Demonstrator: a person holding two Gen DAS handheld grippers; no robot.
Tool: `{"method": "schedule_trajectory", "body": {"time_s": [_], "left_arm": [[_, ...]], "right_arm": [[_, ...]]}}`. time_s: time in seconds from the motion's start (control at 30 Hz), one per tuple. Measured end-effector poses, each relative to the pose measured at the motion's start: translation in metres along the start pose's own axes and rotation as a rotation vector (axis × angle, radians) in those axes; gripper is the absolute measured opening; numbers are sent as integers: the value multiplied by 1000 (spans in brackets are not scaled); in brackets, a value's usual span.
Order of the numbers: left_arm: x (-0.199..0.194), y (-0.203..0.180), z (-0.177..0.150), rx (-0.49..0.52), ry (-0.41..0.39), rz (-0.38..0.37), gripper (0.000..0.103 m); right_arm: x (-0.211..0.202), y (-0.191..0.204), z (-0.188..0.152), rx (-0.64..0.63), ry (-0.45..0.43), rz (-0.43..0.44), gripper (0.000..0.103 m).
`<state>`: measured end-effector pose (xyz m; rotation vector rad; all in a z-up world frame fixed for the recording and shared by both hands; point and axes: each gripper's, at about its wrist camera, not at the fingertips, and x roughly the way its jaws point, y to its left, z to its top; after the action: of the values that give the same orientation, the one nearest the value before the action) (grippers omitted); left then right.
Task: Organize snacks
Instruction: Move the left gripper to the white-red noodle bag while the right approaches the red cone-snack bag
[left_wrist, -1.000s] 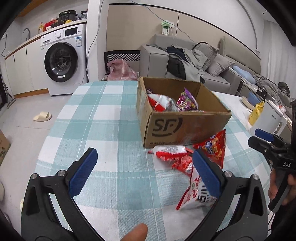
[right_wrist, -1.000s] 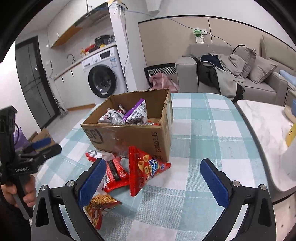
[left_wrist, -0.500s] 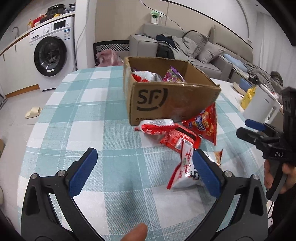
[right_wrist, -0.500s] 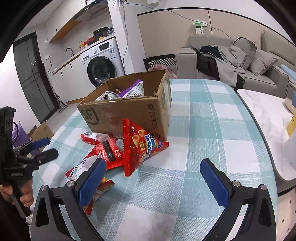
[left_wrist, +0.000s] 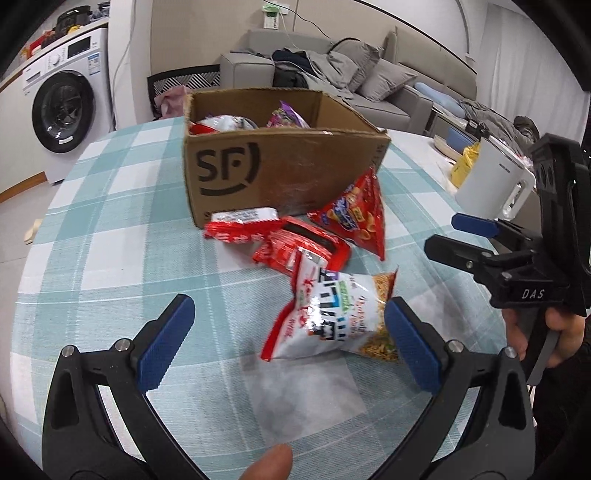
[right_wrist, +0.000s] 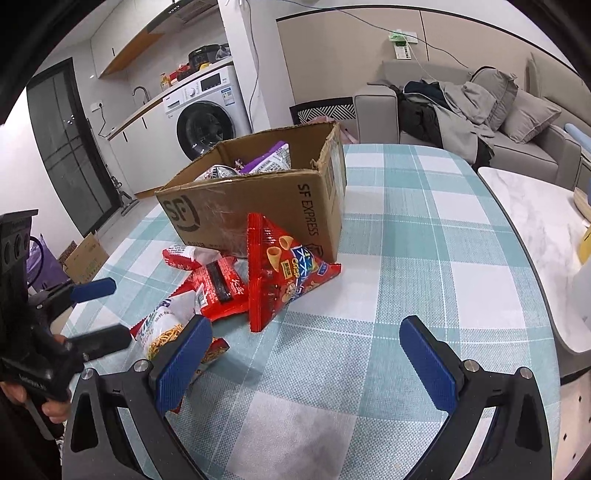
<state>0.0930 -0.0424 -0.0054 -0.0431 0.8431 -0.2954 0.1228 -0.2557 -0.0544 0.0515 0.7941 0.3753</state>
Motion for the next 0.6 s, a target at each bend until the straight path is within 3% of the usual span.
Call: {"method": "schedule_trajectory", "body": {"time_s": [0.33,0.6], "left_arm": [[32,-22,-3,13,83,-61,102],[53,-27,-1,5,116,-36,102]], "right_arm": [[3,-12,-4,42,21,-6,103],[7,-18,-6,65,34,-2,103]]}}
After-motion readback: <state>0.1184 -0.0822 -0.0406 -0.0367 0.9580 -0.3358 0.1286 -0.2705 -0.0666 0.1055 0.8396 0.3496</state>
